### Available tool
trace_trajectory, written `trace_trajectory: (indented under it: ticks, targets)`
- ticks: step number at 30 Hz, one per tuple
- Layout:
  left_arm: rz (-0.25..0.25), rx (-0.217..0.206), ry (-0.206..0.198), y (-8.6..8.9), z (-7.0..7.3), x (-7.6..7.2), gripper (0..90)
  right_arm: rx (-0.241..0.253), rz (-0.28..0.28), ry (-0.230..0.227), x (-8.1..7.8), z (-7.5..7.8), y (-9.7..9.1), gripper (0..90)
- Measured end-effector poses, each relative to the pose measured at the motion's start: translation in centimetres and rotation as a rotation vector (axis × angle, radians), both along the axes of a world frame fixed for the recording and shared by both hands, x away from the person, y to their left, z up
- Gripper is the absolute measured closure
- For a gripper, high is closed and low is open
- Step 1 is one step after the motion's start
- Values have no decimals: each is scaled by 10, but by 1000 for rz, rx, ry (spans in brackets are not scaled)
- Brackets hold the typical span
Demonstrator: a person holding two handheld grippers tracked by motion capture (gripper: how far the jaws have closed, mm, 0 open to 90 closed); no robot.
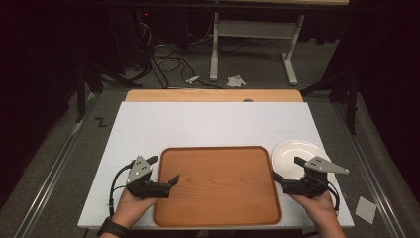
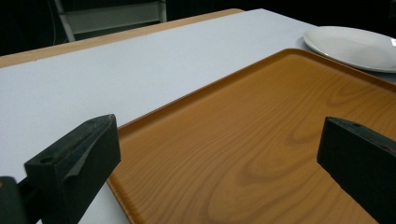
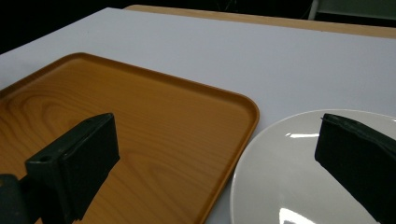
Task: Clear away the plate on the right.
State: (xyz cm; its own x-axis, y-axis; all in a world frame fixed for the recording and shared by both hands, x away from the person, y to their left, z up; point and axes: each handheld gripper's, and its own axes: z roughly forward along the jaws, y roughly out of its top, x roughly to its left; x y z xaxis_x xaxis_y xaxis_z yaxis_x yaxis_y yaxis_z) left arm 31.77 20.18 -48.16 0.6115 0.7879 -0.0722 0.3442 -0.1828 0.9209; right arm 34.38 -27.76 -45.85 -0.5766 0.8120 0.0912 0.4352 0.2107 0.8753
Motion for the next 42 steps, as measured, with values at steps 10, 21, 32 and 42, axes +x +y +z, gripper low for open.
trace_trajectory:
  ticks: [10,21,32,42]
  targets:
    - [15,-18,-5,3,1,1,3,24,8,-36,-4,3,-1,11]
    - [6,7,-5,1,-1,1,3,19,27,-28,-3,1,1,11]
    - [12,3,-16,3,0,1,5,34,-18,-18,-1,2,-10,21]
    - [10,6,-22,3,2,1,5,74,-106,-15,1,2,-41,34]
